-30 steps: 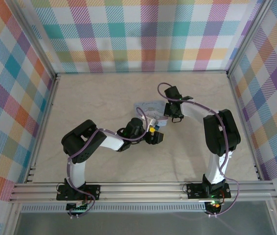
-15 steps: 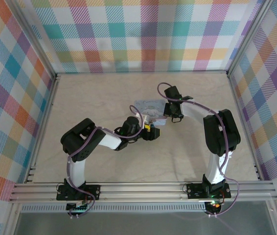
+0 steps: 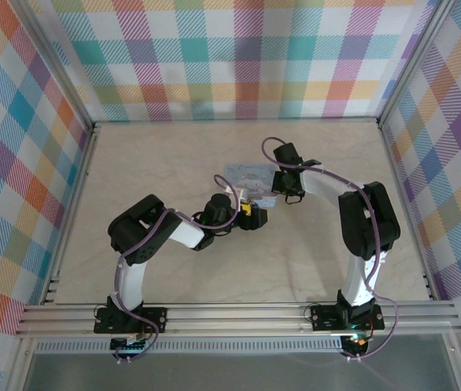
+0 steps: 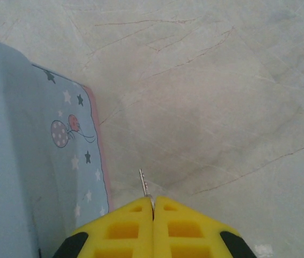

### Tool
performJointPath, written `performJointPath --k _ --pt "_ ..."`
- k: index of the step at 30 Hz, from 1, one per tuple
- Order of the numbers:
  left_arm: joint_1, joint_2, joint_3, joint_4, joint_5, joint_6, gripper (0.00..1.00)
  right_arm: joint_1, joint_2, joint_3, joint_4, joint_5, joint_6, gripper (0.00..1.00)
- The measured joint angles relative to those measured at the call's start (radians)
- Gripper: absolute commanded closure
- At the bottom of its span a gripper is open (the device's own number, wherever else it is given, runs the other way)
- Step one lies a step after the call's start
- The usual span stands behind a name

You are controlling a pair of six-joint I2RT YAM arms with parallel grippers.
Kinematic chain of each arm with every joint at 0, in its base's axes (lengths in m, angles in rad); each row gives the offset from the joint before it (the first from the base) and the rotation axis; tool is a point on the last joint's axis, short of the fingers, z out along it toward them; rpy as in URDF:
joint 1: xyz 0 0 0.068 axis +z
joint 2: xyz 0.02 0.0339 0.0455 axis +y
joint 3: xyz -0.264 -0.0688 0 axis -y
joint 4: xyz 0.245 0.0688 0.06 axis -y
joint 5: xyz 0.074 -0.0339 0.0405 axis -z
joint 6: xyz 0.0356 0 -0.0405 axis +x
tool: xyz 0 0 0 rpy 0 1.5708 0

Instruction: Unlock the padlock with the key

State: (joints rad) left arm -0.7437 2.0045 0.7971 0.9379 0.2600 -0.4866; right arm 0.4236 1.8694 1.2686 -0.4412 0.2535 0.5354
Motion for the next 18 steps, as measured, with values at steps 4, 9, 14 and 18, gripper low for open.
performJointPath --k 4,9,14,18 --pt "0.000 0.002 0.000 0.010 -0.015 -0.013 0.14 0.018 0.000 0.000 0.007 -0.009 0.000 1.00" --pt "0.000 0.006 0.000 0.014 -0.030 -0.019 0.18 0.030 0.000 -0.001 0.014 -0.013 0.001 1.00" --pt "0.001 0.011 -0.006 0.024 -0.038 -0.019 0.25 0.030 -0.002 -0.001 0.015 -0.013 0.003 1.00" --pt "0.011 0.008 -0.028 0.040 -0.037 -0.019 0.28 0.030 -0.006 -0.001 0.015 -0.013 0.003 1.00"
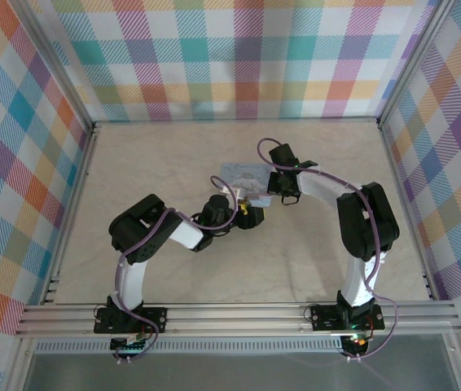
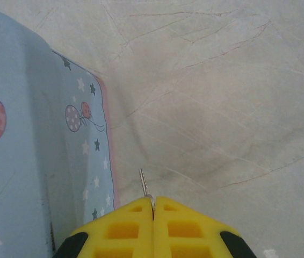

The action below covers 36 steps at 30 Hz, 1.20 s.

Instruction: Unlock the padlock with the key

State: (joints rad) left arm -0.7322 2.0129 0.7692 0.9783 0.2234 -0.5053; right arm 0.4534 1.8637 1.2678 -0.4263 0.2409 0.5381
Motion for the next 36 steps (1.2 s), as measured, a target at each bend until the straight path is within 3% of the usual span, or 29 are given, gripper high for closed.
performJointPath --k 18,22,31,36 --pt "0.055 -0.027 -0.008 -0.104 0.049 0.008 0.63 0.000 -0.017 -0.013 0.013 0.000 0.000 1.00" --pt "0.063 -0.026 0.008 -0.138 0.061 0.007 0.65 0.000 -0.022 -0.018 0.019 0.000 0.000 1.00" --pt "0.080 -0.013 0.036 -0.185 0.095 0.000 0.83 0.002 -0.038 -0.042 0.026 0.000 0.000 1.00" --pt "0.083 -0.005 0.053 -0.191 0.110 0.000 0.87 0.003 -0.052 -0.049 0.030 -0.001 0.000 1.00"
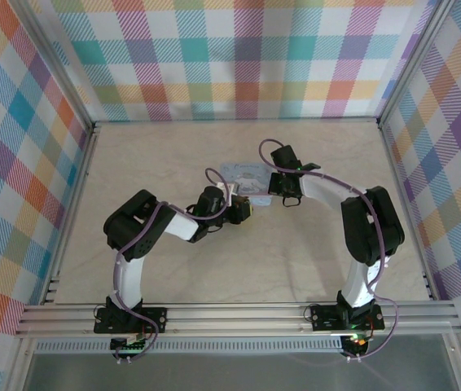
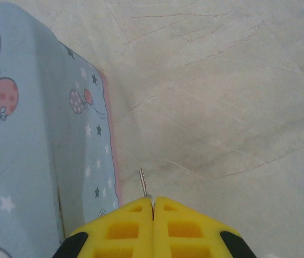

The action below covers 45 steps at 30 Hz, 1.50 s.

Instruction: Unlock the padlock with the key

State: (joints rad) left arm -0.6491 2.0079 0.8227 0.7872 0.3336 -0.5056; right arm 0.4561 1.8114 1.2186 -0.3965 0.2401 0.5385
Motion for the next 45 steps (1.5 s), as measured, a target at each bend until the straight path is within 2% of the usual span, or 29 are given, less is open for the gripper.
performJointPath --k 8,19,27,36,45 --pt "0.014 -0.003 0.035 -0.074 0.036 -0.006 0.89 0.000 -0.035 -0.014 0.000 0.001 -0.004 1.00" --pt "0.051 -0.056 0.151 -0.417 0.130 -0.053 0.90 -0.029 -0.219 -0.150 0.058 -0.042 -0.053 1.00" --pt "0.072 -0.070 0.236 -0.611 0.179 -0.090 0.90 -0.049 -0.475 -0.417 0.271 -0.262 -0.052 1.00" --pt "0.092 -0.083 0.286 -0.690 0.219 -0.136 0.90 -0.049 -0.733 -0.626 0.531 -0.471 0.019 1.00" --pt "0.107 -0.084 0.325 -0.701 0.258 -0.190 0.90 -0.049 -0.806 -0.761 0.781 -0.559 0.159 1.00"
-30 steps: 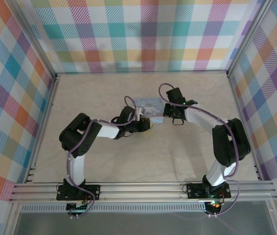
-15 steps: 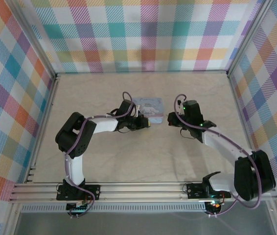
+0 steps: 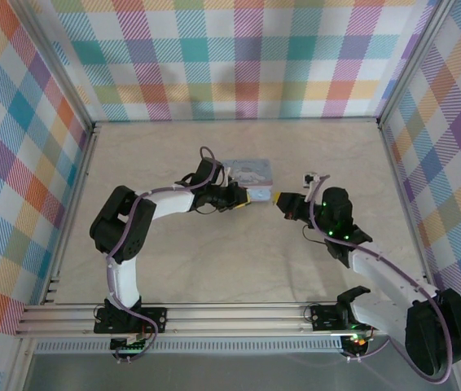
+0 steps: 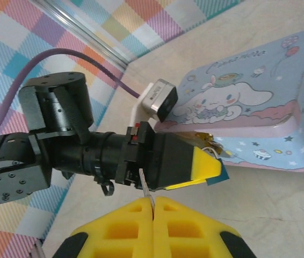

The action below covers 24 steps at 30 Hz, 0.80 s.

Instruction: Unlock the padlock with the key

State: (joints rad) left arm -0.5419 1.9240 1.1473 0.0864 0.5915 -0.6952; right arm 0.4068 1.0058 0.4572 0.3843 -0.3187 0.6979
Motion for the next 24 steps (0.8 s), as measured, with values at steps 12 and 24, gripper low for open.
performJointPath --k 12,24 --pt "0.019 0.000 0.027 -0.003 0.036 -0.053 0.90 0.000 0.138 -0.089 0.298 -0.019 0.183 1.00" --pt "0.026 0.000 0.027 0.049 0.048 -0.080 0.90 0.049 0.425 -0.137 0.560 0.021 0.326 1.00"
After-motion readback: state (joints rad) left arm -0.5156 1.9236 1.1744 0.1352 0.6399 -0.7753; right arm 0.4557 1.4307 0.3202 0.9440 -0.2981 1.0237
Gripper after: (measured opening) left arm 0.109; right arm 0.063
